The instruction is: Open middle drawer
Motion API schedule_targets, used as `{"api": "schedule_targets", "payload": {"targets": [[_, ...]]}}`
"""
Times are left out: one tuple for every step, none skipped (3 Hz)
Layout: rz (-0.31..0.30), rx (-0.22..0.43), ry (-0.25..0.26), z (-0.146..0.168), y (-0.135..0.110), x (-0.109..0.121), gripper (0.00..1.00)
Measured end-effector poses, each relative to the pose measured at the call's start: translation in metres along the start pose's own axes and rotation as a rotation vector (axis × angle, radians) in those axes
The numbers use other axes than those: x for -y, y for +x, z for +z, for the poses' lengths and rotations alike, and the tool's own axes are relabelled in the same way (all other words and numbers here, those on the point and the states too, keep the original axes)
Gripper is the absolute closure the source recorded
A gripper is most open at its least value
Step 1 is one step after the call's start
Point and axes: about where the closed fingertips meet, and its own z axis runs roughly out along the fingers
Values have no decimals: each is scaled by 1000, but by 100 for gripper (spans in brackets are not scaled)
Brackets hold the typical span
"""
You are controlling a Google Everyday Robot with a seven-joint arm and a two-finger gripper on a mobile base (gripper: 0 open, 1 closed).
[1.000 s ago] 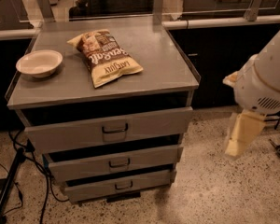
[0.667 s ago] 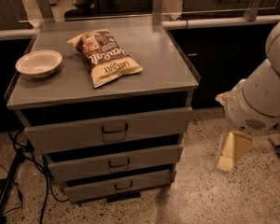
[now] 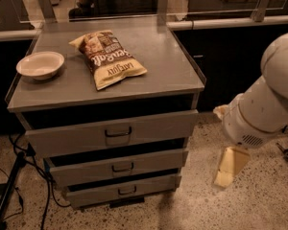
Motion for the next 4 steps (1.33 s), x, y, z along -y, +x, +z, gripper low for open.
{"api": "schedule_targets", "payload": {"targets": [[-36,14,-25,42,-12,-19,0],[-49,39,-51,78,-21,-26,0],[-47,42,-102,110,-31,-35,0],[-45,42,-105,111,-31,-35,0]]}}
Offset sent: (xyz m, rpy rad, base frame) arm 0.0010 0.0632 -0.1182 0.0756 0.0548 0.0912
